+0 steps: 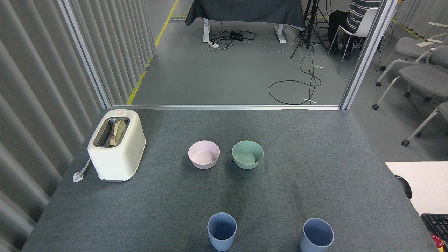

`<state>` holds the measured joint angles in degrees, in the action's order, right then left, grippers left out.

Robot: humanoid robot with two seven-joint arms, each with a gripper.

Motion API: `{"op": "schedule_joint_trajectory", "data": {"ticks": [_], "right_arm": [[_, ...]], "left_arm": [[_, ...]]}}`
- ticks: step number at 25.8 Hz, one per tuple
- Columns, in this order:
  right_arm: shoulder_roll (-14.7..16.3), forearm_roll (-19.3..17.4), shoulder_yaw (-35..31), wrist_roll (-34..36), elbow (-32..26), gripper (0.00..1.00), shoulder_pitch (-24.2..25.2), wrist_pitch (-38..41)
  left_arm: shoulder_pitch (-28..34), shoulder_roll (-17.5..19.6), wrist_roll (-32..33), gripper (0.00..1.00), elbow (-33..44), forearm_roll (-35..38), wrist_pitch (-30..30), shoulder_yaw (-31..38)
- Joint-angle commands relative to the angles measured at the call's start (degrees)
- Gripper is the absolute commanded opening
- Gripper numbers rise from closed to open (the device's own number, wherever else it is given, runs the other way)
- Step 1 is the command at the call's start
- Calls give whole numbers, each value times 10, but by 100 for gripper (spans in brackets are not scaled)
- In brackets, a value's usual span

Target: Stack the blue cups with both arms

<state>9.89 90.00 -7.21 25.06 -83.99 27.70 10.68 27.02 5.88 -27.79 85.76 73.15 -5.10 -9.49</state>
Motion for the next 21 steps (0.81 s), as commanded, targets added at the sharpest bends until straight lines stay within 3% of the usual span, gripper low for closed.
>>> {"op": "schedule_joint_trajectory", "data": {"ticks": [1, 8, 14, 21], "right_arm": [[22, 1, 4, -29, 21, 100, -43, 1], [28, 6, 20, -46, 59, 100, -106, 29], [37, 8, 62, -50, 64, 100, -109, 43], [43, 7, 63, -57, 65, 100, -123, 43]], "left_arm": [[8, 4, -2, 100, 3, -26, 2, 33], [6, 4, -2, 100, 4, -26, 2, 34], [6, 4, -2, 100, 5, -28, 2, 34], [6, 4, -2, 100, 6, -28, 1, 35]]}}
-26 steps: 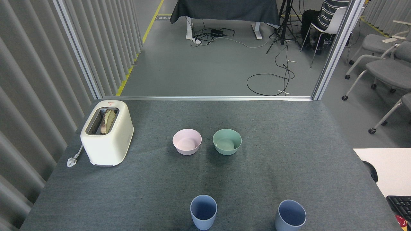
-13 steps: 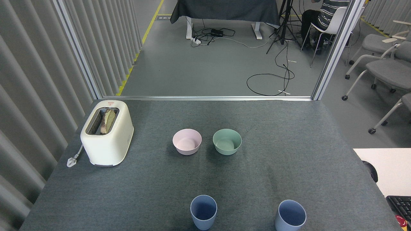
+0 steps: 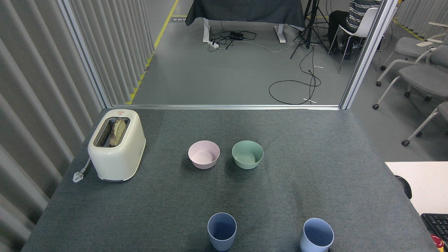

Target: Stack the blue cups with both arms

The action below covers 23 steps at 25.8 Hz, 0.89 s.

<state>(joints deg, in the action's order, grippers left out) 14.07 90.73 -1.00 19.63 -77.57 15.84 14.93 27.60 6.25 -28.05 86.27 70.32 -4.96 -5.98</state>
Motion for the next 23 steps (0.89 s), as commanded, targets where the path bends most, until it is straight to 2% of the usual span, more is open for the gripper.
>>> {"op": "schedule_joint_trajectory", "data": {"ticks": [1, 7, 23], "right_arm": [[2, 0, 1, -3, 1, 100, -5, 0], [2, -1, 0, -3, 5, 100, -9, -2], [-1, 0, 3, -5, 53, 100, -68, -2]], "left_arm": [[0, 0, 0, 100, 0, 0, 0, 0], [0, 0, -1, 100, 0, -2, 0, 0], [0, 0, -1, 100, -1, -3, -1, 1]]}}
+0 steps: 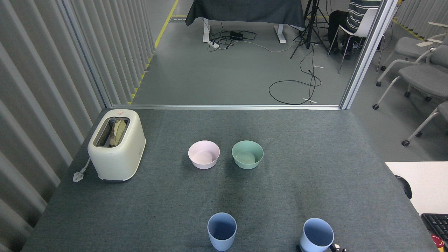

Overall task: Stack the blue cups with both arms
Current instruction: 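Grasp the other blue cup with the right gripper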

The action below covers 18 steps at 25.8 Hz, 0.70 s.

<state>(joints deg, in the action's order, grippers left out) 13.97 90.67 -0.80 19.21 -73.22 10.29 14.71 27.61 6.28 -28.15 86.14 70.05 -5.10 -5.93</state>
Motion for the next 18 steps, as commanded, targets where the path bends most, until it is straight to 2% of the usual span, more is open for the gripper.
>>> {"op": "schedule_joint_trajectory", "data": {"ticks": [1, 3, 5, 9, 11, 15, 18], "right_arm": [[0, 0, 1, -1, 14, 100, -16, 0], [-1, 0, 3, 0, 21, 99, -23, -1], [0, 1, 4, 0, 22, 94, -25, -1], [-1, 10, 18, 4, 22, 68, -24, -5], [-4, 19, 19, 7, 21, 60, -22, -6], [-5, 19, 16, 14, -1, 51, -23, -6], [-11, 19, 17, 8, -16, 48, -45, -11]], "left_arm": [[0, 0, 0, 100, 0, 0, 0, 0], [1, 0, 0, 100, 0, 0, 0, 0], [1, 0, 0, 100, 0, 0, 0, 0], [1, 0, 0, 100, 1, 0, 0, 0], [1, 0, 0, 100, 1, 0, -1, 0], [1, 0, 0, 100, 1, 0, -1, 0], [0, 0, 0, 100, 1, 0, -1, -1]]}}
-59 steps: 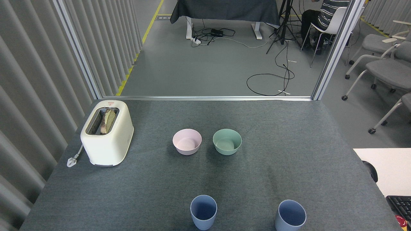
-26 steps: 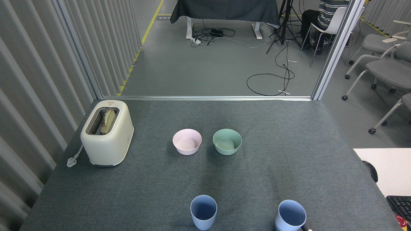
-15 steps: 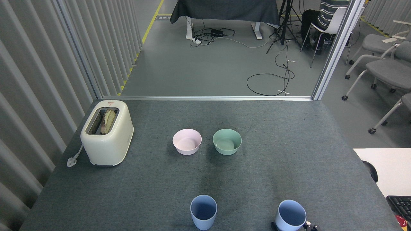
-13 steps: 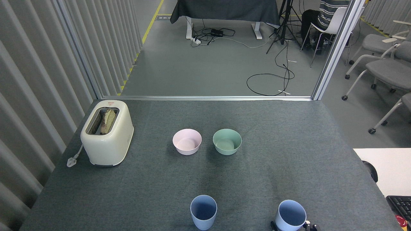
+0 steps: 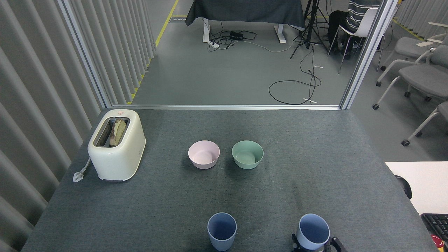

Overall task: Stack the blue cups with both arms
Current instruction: 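Grasp the other blue cup with the right gripper, then lift the held cup and carry it over the first blue cup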

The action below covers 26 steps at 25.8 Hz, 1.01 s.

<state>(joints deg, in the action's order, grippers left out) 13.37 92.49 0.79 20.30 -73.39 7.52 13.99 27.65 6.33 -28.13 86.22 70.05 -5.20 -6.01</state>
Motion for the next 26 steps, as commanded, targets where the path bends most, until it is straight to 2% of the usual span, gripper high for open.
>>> {"op": "schedule_joint_trajectory", "data": {"ticks": [1, 6, 10, 13, 20, 26], "right_arm": [[-14, 1, 4, -9, -16, 48, -41, -12], [-69, 15, 55, -63, -16, 49, -135, -26], [-114, 35, 124, -90, -17, 51, -169, -27], [-135, 50, 161, -91, -35, 52, -161, -24], [-129, 51, 184, -95, -112, 53, -77, -13], [-128, 53, 184, -95, -118, 53, -54, -12]], "left_arm": [[-1, 0, 0, 100, 0, 0, 0, -1], [-1, -1, 0, 100, -1, 0, 0, -1], [0, 0, -1, 100, -1, -1, -2, -1], [0, 0, -12, 100, -4, -2, -2, -1], [1, 0, -14, 100, -6, -2, -3, 0], [1, 0, -14, 100, -5, -2, -2, 0]]}}
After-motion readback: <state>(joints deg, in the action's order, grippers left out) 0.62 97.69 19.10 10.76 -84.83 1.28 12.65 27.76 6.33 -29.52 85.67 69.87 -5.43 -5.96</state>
